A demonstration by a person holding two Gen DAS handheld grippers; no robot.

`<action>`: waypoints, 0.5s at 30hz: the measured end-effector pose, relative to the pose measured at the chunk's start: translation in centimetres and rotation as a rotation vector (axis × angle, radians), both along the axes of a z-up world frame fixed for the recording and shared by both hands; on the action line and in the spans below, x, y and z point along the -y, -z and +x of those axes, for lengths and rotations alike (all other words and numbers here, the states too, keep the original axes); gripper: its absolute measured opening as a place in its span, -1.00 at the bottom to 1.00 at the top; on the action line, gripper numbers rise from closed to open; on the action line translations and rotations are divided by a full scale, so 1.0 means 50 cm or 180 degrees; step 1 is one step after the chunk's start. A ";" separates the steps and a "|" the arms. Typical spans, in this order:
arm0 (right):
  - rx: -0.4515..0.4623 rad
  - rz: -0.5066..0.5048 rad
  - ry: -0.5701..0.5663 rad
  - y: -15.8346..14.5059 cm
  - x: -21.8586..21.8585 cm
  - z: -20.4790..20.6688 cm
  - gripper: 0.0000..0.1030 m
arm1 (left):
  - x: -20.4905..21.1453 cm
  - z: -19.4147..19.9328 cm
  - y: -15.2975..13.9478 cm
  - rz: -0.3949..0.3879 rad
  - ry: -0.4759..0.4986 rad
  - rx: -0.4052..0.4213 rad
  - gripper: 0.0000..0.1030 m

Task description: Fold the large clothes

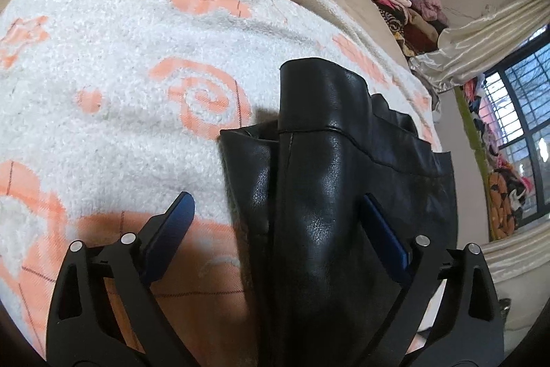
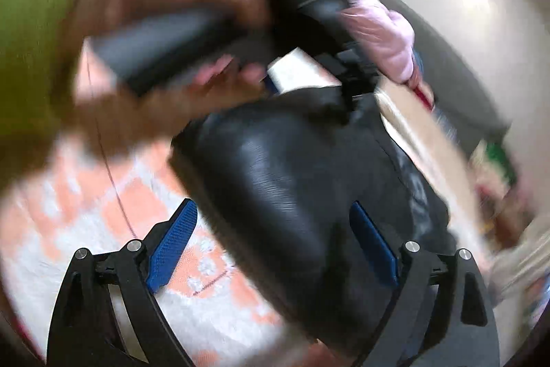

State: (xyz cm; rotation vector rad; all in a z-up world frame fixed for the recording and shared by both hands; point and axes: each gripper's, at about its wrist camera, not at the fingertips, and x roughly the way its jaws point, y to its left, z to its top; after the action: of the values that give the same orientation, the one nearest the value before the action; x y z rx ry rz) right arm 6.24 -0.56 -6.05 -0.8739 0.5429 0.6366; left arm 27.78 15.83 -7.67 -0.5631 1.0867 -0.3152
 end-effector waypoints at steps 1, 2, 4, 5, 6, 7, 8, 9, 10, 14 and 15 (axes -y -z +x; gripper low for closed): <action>0.0093 -0.0092 -0.0022 0.016 -0.009 -0.002 0.73 | -0.002 -0.001 0.001 -0.0026 -0.0009 -0.0007 0.71; 0.0206 -0.0134 -0.0042 0.028 -0.016 -0.002 0.73 | -0.003 -0.001 0.001 -0.0029 -0.0008 -0.0006 0.71; 0.0280 -0.0078 0.0021 0.030 -0.021 0.010 0.49 | 0.001 -0.002 0.001 0.0031 0.0013 0.0006 0.71; 0.0304 -0.0028 0.0083 0.024 -0.020 0.022 0.36 | 0.004 -0.004 0.000 0.0077 0.0028 0.0016 0.71; 0.0257 0.0008 0.0072 0.020 -0.020 0.026 0.12 | 0.008 -0.002 -0.001 0.0097 0.0033 0.0019 0.71; 0.0284 0.0033 0.0060 0.016 -0.021 0.028 -0.20 | 0.010 -0.004 -0.002 0.0112 0.0037 0.0024 0.66; 0.0416 0.0062 0.0046 0.009 -0.021 0.020 -0.31 | 0.012 -0.003 -0.002 0.0108 0.0038 0.0022 0.60; 0.0568 0.0081 0.0051 0.001 -0.017 0.010 -0.46 | 0.014 -0.003 -0.003 0.0055 0.0053 0.0013 0.43; 0.0668 0.0122 0.0075 -0.010 -0.007 0.005 -0.54 | 0.017 -0.004 -0.004 -0.0068 0.0083 0.0004 -0.02; 0.0525 0.0549 0.0197 -0.067 0.040 0.027 -0.63 | 0.029 -0.019 -0.045 -0.0269 0.0106 0.0122 -0.20; 0.0494 0.0678 0.0215 -0.088 0.060 0.030 -0.64 | 0.033 -0.028 -0.066 -0.0306 0.0084 0.0196 -0.23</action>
State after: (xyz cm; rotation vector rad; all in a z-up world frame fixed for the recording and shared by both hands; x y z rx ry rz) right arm 7.73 -3.56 -1.67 -0.6945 0.3558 0.5489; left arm 26.39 14.16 -4.36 -0.6211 1.0240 -0.4070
